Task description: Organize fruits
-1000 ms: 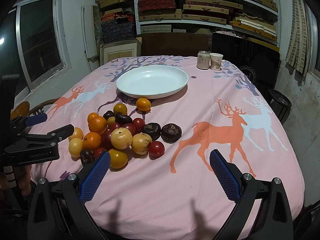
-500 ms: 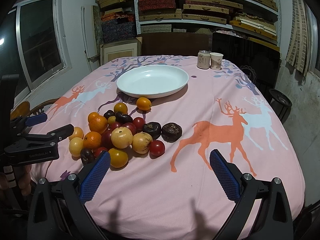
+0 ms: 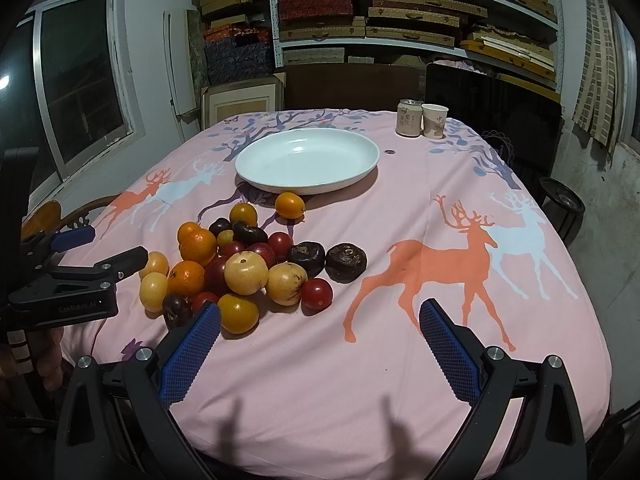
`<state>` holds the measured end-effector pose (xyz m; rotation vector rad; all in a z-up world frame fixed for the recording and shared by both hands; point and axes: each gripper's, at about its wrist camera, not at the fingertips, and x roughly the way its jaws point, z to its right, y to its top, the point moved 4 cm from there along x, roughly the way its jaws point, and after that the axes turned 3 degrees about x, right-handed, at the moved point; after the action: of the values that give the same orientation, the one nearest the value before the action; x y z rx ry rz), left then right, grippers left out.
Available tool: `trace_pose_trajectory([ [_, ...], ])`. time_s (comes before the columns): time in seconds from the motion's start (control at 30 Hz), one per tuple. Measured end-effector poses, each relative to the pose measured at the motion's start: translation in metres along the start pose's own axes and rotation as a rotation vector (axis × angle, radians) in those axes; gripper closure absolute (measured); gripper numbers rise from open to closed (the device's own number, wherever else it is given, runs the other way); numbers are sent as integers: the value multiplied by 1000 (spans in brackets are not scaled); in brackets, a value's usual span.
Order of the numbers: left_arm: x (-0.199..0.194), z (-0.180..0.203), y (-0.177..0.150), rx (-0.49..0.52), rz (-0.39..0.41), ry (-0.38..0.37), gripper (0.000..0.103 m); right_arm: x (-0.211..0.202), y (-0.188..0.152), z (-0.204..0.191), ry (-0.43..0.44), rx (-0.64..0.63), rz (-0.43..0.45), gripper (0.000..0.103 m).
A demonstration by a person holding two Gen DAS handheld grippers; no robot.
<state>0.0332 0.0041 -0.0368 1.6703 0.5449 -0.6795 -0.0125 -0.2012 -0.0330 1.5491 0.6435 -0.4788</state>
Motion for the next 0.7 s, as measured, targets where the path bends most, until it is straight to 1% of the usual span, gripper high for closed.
trace_pose_trajectory([
  [0.2, 0, -4, -3, 4, 2, 5, 4, 1, -2, 0, 2, -1, -5, 3],
  [0.3, -4, -8, -9, 60, 18, 14, 4, 2, -4, 1, 7, 0, -16, 3],
  [0.37, -4, -14, -17, 105, 15, -20, 4, 3, -6, 3, 20, -5, -21, 3],
  [0.4, -1, -19, -24, 115, -1, -64, 4, 5, -7, 5, 23, -6, -28, 3],
  [0.47, 7, -27, -35, 112, -41, -129, 4, 9, -9, 7, 37, 0, -50, 3],
  [0.5, 13, -31, -40, 110, -65, -137, 4, 12, -10, 8, 45, 6, -61, 3],
  [0.6, 28, -36, -49, 120, -97, -131, 4, 15, -11, 8, 56, 13, -75, 3],
  [0.7, 34, -31, -52, 132, -90, -153, 6, 14, -11, 6, 62, -3, -69, 3],
])
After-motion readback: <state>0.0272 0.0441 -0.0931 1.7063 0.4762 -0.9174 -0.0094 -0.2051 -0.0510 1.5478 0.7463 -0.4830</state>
